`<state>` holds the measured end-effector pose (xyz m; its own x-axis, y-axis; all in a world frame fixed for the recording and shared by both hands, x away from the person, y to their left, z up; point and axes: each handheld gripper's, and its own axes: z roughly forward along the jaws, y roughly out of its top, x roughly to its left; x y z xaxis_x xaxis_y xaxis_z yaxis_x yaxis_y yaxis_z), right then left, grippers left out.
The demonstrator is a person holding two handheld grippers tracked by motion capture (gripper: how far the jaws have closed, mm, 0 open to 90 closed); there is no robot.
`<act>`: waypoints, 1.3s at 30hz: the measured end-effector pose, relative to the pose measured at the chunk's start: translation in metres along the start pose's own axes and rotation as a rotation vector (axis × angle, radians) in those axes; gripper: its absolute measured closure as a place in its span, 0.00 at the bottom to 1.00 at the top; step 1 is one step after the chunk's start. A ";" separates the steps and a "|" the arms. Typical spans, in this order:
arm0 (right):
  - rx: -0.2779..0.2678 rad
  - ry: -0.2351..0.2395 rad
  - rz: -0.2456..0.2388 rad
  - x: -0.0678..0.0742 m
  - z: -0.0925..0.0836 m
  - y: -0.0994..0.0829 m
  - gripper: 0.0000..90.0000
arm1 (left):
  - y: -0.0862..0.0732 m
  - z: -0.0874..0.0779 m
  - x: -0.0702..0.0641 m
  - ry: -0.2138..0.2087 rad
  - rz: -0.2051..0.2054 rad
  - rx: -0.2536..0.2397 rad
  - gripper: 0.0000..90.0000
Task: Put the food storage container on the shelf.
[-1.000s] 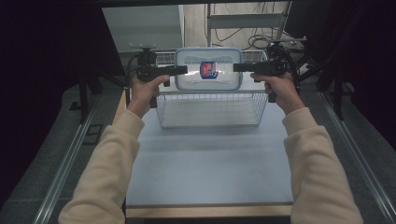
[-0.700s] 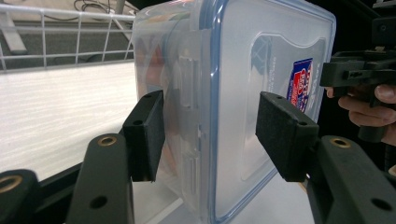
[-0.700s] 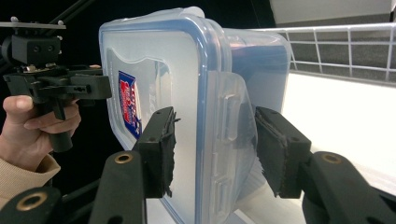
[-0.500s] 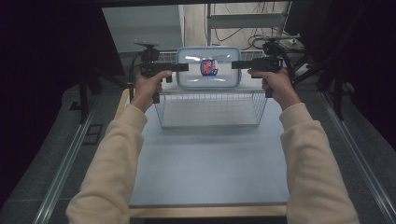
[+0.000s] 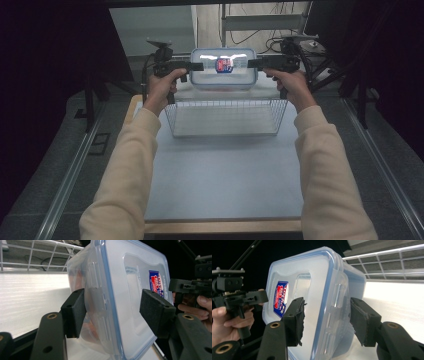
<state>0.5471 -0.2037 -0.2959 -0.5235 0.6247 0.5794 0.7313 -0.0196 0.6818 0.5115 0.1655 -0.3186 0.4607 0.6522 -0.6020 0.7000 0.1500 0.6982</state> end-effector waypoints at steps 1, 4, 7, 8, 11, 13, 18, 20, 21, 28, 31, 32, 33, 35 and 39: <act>-0.001 -0.015 0.019 -0.001 0.002 0.002 0.51 | 0.001 0.001 0.002 -0.004 -0.009 -0.001 0.42; -0.002 -0.037 0.044 -0.001 0.004 0.003 0.50 | 0.002 0.005 0.008 -0.019 -0.045 -0.004 0.40; 0.010 -0.104 0.058 0.000 0.009 0.003 0.51 | 0.002 0.009 0.015 0.004 -0.063 -0.009 0.41; 0.010 -0.104 0.058 0.000 0.009 0.003 0.51 | 0.002 0.009 0.016 -0.002 -0.064 -0.020 0.41; -0.009 -0.109 0.071 0.000 0.010 0.001 0.50 | 0.002 0.011 0.017 -0.013 -0.069 -0.017 0.40; -0.020 -0.120 0.056 0.002 0.010 0.000 0.48 | 0.002 0.011 0.016 -0.009 -0.056 -0.018 0.38; -0.074 -0.115 -0.004 0.008 0.000 -0.004 0.46 | -0.001 0.001 0.005 0.029 0.011 -0.071 0.33; -0.073 -0.098 -0.051 0.011 -0.007 -0.009 0.44 | -0.004 -0.007 -0.003 0.043 0.051 -0.069 0.32; -0.078 -0.088 -0.097 0.014 -0.016 -0.017 0.42 | -0.011 -0.015 -0.010 0.045 0.077 -0.071 0.31; -0.076 -0.022 -0.219 0.026 -0.042 -0.052 0.37 | -0.046 -0.041 -0.032 0.039 0.192 -0.070 0.28; -0.088 -0.003 -0.268 0.031 -0.054 -0.073 0.35 | -0.070 -0.051 -0.039 0.030 0.236 -0.052 0.28; -0.091 0.011 -0.275 0.033 -0.057 -0.080 0.34 | -0.078 -0.054 -0.041 0.036 0.247 -0.054 0.28; -0.087 0.028 -0.299 0.036 -0.064 -0.096 0.33 | -0.094 -0.059 -0.043 0.023 0.261 -0.052 0.28; -0.077 0.033 -0.327 0.039 -0.069 -0.112 0.31 | -0.103 -0.063 -0.045 0.021 0.273 -0.048 0.28; -0.063 0.038 -0.361 0.041 -0.077 -0.136 0.30 | -0.140 -0.076 -0.044 -0.005 0.309 -0.019 0.27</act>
<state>0.3923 -0.2352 -0.3309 -0.7594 0.5710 0.3119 0.4687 0.1476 0.8709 0.3519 0.1723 -0.3602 0.6530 0.6651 -0.3622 0.5161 -0.0409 0.8555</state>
